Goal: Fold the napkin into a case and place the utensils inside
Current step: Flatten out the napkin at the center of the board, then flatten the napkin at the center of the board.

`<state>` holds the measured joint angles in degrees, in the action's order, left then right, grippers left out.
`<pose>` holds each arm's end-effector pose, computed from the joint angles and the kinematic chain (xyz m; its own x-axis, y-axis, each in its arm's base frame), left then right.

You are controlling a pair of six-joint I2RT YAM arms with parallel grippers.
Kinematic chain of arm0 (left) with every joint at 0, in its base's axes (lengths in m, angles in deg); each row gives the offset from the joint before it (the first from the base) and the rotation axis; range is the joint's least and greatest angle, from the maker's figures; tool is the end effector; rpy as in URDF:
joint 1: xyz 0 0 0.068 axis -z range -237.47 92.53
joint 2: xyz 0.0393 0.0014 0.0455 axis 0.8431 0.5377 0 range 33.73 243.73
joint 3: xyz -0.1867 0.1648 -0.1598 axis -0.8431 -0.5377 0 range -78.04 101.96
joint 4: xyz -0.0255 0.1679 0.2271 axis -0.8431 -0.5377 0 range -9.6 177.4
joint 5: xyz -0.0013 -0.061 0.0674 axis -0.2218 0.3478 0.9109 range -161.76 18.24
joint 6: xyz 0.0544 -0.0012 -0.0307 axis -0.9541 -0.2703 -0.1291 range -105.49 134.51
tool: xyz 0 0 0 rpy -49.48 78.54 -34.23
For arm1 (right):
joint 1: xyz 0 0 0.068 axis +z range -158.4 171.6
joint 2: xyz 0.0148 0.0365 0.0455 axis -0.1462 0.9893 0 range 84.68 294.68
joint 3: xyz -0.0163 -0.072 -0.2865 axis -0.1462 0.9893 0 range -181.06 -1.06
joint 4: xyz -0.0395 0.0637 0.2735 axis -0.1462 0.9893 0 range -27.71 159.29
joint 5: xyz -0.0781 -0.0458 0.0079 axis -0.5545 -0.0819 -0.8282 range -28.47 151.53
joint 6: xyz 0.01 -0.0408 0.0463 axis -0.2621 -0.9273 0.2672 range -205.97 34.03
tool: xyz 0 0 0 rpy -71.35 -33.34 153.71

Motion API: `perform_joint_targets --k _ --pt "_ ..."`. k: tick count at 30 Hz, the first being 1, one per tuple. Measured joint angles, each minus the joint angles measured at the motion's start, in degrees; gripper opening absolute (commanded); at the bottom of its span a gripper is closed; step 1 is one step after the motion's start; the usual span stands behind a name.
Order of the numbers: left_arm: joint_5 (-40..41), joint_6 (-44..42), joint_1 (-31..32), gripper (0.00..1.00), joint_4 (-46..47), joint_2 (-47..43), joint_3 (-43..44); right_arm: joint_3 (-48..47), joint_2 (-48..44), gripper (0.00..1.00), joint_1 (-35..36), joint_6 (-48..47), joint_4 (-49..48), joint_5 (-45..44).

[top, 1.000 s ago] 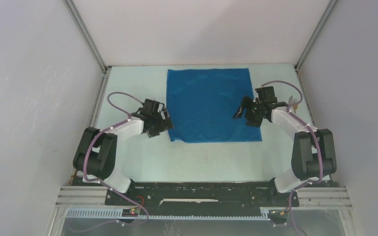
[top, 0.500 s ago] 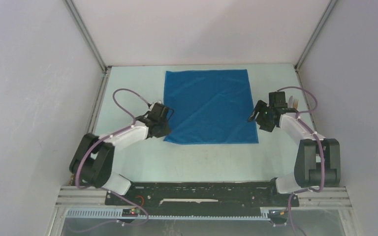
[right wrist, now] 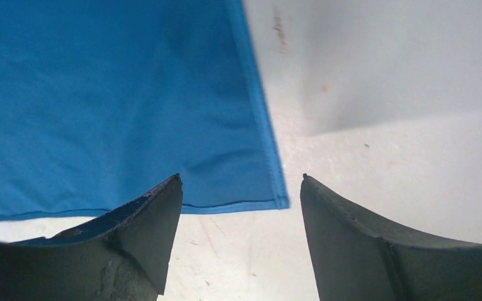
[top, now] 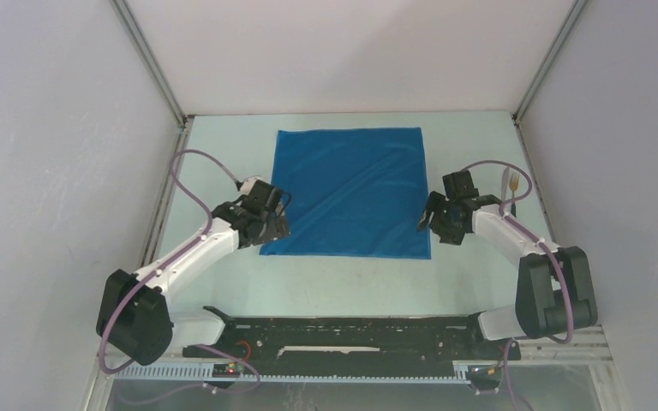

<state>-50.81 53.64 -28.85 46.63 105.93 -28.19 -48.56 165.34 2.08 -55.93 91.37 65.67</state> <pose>0.2335 -0.1080 0.2352 -0.8002 -0.2347 -0.5519 -0.2572 0.9656 -0.0378 0.2819 0.0557 0.1933 -0.8607 0.3485 -0.3712 0.2499 0.9243 0.2886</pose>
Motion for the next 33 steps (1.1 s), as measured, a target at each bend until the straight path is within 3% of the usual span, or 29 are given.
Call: perform_joint_targets --k 6,10,22,27,31,33 --pt "-2.89 2.40 -5.40 0.83 1.70 -3.74 -4.07 0.00 0.07 0.72 1.99 4.11 6.97 -9.22" --pt "-3.80 4.07 -6.25 0.90 3.63 -5.90 -7.56 0.00 1.36 0.69 3.56 6.88 9.60 -13.27" --pt "-5.86 5.31 -6.25 0.92 9.46 -21.24 -13.55 -0.96 8.07 0.54 9.97 19.96 11.54 -14.47" --pt "-6.54 4.79 -6.25 0.93 9.81 -26.88 -15.19 -2.40 9.51 0.35 11.28 24.48 12.44 -15.39" --pt "-7.69 4.33 -6.25 0.92 9.84 -29.27 -16.06 -2.69 9.73 0.03 11.82 26.03 12.00 -16.04" --pt "-8.17 4.35 -6.25 0.86 9.84 -29.53 -16.33 -2.64 9.44 0.00 12.07 25.83 11.76 -16.68"
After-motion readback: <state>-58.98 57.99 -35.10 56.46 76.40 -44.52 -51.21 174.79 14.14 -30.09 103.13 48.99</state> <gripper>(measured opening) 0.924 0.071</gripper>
